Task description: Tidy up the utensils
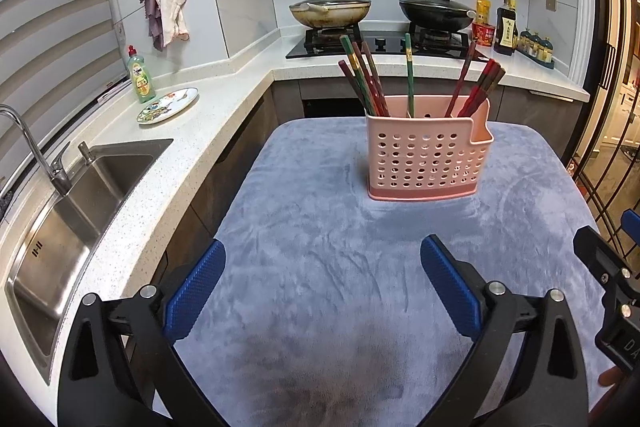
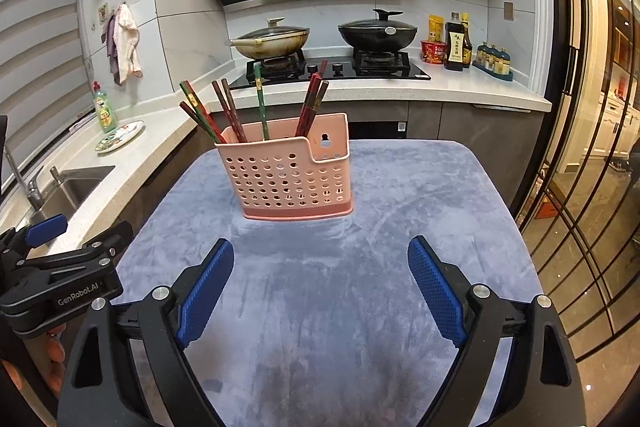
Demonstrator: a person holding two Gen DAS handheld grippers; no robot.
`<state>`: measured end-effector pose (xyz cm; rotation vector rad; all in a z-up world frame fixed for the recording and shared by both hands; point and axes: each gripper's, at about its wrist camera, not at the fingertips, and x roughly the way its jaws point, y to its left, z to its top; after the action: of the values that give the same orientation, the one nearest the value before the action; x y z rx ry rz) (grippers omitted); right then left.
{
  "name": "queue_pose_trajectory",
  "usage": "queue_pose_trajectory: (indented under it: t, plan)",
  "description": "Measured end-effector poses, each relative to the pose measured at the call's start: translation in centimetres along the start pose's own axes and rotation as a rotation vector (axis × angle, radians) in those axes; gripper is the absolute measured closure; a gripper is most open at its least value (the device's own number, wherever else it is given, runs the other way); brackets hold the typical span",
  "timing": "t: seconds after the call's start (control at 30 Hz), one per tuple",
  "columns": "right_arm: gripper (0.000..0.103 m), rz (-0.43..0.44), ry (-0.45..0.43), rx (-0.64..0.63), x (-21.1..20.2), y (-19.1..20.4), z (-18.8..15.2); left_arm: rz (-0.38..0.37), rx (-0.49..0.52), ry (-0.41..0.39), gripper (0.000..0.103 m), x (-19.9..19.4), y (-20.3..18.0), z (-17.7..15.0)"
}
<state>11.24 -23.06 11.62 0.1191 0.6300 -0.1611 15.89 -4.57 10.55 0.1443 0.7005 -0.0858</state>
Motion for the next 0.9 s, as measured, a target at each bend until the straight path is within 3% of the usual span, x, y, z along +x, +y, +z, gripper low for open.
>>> queue_pose_trajectory:
  t: [0.07, 0.9]
  plan:
    - [0.006, -0.011, 0.005, -0.006, 0.2, 0.0, -0.1, 0.000, 0.000, 0.009, 0.009, 0.2, -0.1, -0.1]
    - [0.006, -0.007, 0.042, 0.003, 1.2, 0.3, -0.9, 0.004, -0.010, 0.042, 0.007, 0.8, 0.0, -0.6]
